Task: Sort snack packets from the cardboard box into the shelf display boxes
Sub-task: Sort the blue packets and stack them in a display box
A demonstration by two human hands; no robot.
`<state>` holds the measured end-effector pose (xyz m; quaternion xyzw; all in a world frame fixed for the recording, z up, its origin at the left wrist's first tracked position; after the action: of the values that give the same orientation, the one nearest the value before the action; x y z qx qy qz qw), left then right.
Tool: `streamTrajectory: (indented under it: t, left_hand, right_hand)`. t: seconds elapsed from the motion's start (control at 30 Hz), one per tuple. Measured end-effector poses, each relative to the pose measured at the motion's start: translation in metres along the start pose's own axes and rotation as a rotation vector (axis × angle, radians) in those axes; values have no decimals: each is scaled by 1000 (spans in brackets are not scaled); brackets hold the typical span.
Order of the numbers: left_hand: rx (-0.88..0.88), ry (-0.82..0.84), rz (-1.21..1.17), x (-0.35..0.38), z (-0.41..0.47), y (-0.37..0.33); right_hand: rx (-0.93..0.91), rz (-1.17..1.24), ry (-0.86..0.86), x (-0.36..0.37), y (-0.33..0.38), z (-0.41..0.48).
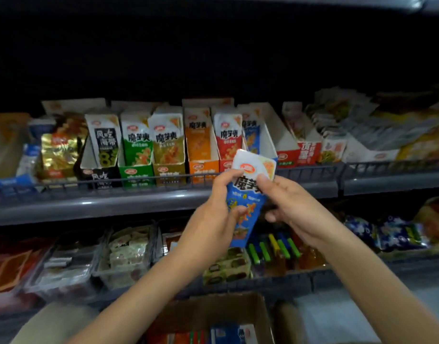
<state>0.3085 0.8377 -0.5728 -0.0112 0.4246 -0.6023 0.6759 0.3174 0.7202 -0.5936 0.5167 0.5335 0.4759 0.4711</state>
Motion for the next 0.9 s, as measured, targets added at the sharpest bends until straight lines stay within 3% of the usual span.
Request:
streamTrajectory:
  t: [0.17, 0.33, 0.43, 0.53, 0.63, 0.77, 0.9]
  left_hand:
    - [150, -111, 124, -25, 61, 4]
    - [304, -241, 264, -15, 97, 16]
    - [289, -206, 484, 10, 106, 38]
    - [346, -32, 815, 47, 113, 62]
    - [425, 83, 969, 75, 115, 86]
    - [460, 44, 996, 83, 111, 92]
    - [473, 33, 997, 84, 111, 92]
  right_hand:
    - [-231, -4, -36, 0, 57, 29]
    - [-620, -286, -393, -47, 107, 40]
    - [-750, -149, -565, -94, 125, 50]
    - [-746, 17, -597, -128, 127, 77]
    - [-673, 124, -548, -141, 112, 118]
    - [-578, 304, -434, -149, 87, 165]
    - [-548, 171, -390, -148, 84, 190]
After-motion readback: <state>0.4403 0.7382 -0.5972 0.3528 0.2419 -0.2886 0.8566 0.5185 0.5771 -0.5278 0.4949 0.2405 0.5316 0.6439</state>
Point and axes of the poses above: each hand's wrist, its own z-axis towards the middle knuckle, its own x-axis out of the palm, y = z × x, the point moved 10 cm from there along z, towards the middle knuckle, and after that the axes turned 10 degrees about x, right-handed, at the moved point
